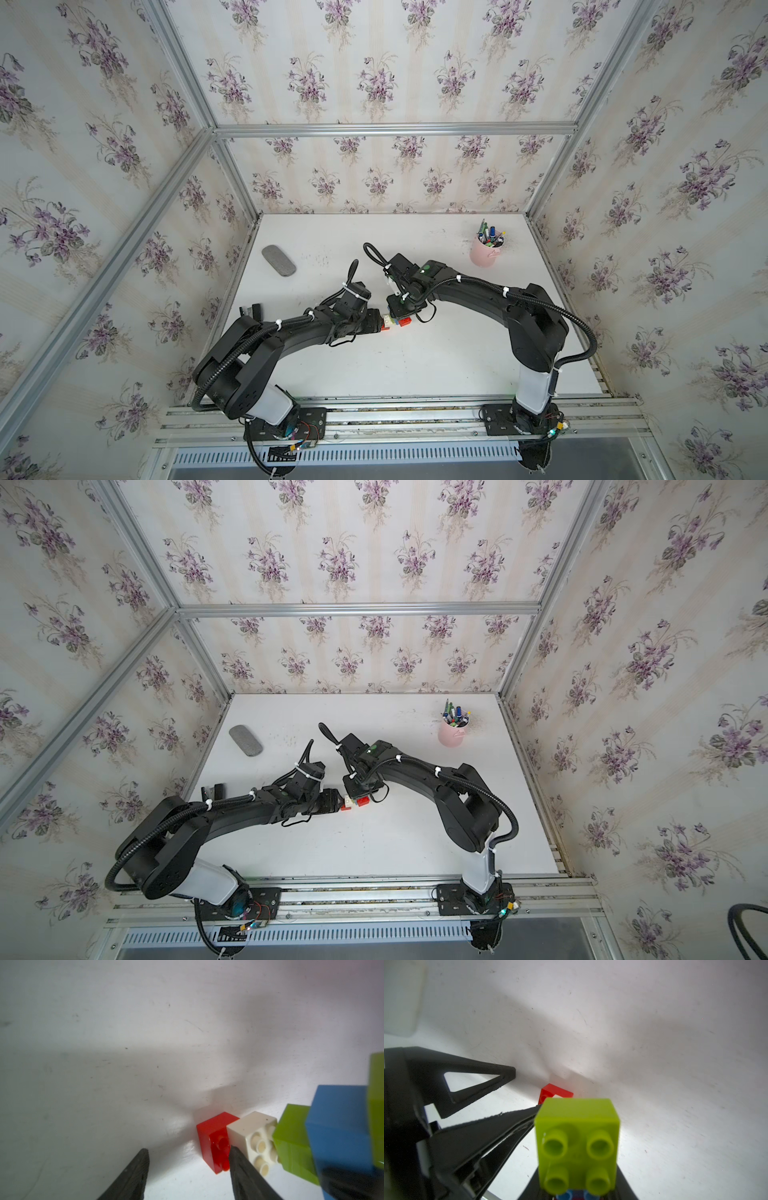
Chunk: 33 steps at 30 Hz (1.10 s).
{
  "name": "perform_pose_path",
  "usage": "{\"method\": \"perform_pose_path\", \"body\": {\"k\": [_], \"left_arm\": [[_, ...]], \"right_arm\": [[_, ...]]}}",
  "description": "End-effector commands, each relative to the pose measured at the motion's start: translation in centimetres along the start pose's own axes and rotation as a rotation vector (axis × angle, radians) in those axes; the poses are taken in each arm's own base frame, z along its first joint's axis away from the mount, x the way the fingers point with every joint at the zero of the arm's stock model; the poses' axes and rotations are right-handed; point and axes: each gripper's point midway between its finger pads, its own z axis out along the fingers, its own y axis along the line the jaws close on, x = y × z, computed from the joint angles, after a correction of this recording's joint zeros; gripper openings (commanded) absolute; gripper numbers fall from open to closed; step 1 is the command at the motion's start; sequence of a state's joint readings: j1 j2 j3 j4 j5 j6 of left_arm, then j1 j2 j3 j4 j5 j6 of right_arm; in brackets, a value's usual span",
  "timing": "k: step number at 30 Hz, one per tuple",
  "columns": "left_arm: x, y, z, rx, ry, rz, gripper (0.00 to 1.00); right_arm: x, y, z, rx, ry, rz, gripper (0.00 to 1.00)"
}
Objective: Assemble the letter y with lego
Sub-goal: Assemble the lego brick with the lego brick.
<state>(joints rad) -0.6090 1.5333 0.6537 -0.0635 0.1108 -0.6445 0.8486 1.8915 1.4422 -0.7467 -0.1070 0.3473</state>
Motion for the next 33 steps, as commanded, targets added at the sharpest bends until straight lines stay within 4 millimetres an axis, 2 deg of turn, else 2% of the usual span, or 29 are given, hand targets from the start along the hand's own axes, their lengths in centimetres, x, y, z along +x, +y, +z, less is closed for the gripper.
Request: {"method": "perform_pose_path", "body": {"k": [1,9,13,14,16,20,33], "left_arm": [[4.0,3.1,0.0,-0.118,0.151,-0.032,0.64],[2.4,1.8,-1.8,-0.063,0.089,-0.051,0.66],[1.7,1.1,-2.4,-0.028,0.064,-0.050,0.72],[1.0,0.3,-3.2,0.006,0.035,-0.045,0.73],[0.7,-0.4,-3.4,0.041,0.021,-0.043,0.75],[0.4,-1.6,-3.5,0.119,0.008,-0.045,0.79],[0.1,-2.2,-2.8,0.149,0.019,-0.048,0.81]], "right_arm": [[-0.1,-0.2,-0.1,0.016,-0.007,0.011,0.18],[-0.1,-0.1,-0.3,0.009,-0.015,0.028,0.18],[-0.1,-0.3,-0.4,0.014,-0.022,0.033,0.18],[-0.1,-0.2,-0.4,0.014,-0.024,0.034,0.18],[-0.1,-0.2,-0.4,0.012,-0.023,0.038,0.18],[-0.2,-0.2,-0.5,0.008,-0.031,0.044,0.18],[-0.3,-0.1,-0.6,0.004,-0.038,0.042,0.18]]}}
